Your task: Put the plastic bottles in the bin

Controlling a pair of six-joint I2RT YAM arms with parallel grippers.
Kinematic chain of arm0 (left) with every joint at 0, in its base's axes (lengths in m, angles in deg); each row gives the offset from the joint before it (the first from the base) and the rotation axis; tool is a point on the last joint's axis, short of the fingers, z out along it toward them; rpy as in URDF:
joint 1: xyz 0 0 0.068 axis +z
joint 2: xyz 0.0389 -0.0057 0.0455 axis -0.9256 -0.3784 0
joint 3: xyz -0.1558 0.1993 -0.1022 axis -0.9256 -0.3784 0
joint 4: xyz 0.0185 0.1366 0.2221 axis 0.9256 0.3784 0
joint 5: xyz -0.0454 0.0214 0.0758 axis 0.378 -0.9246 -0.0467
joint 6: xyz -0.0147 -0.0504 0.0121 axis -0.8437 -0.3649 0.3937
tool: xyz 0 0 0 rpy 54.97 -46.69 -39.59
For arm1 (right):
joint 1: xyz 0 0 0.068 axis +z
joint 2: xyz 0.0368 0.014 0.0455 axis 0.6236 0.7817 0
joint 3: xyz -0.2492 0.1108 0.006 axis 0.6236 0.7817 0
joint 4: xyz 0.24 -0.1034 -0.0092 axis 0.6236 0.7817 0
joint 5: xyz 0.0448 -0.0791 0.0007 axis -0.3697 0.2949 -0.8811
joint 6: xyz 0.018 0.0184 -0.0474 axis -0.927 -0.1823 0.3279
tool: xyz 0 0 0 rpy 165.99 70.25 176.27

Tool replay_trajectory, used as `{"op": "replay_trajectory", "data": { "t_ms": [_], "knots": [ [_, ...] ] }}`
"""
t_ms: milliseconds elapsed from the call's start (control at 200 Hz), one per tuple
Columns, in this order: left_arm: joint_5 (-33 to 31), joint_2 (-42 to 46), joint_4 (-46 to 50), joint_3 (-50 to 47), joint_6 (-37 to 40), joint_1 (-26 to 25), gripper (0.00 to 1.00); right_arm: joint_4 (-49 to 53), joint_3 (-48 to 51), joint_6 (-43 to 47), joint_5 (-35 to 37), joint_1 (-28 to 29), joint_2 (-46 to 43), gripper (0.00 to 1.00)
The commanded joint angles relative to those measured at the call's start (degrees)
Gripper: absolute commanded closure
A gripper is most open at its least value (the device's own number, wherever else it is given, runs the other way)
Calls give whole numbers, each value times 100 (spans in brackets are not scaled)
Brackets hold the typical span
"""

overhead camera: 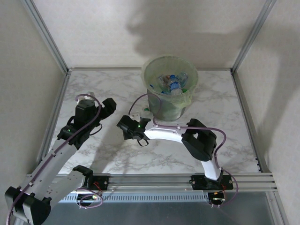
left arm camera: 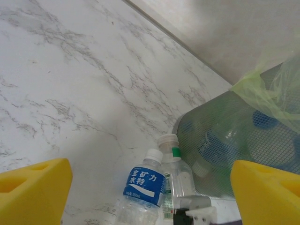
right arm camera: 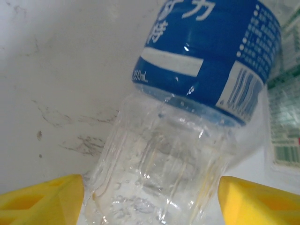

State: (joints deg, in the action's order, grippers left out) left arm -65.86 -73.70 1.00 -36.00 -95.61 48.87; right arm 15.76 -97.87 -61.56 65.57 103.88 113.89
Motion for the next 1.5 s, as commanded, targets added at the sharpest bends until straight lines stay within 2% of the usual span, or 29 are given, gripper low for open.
{"op": "replay_trajectory", "data": {
  "t_ms": [0,255,661,831,1041,1242,1497],
  "knots": [
    [131,102,-38,-99,-16,69,13,291,-453,134,160,-89,280,22],
    [153,127,18,-45,35,107,13,825,-1209,144,381,-221,835,21],
    [215,127,45,-21,46,176,14,1133,-2131,389,427,-300,1548,23],
    [232,118,40,-38,55,202,14,1098,-2087,397,392,-307,1560,32],
    [254,124,14,-55,50,240,14,1003,-1876,364,352,-286,1488,24],
    [276,163,-20,-130,32,259,14,879,-1664,275,356,-255,1368,40],
    [287,203,2,-153,3,316,14,719,-1475,286,494,-87,856,47]
  ]
}}
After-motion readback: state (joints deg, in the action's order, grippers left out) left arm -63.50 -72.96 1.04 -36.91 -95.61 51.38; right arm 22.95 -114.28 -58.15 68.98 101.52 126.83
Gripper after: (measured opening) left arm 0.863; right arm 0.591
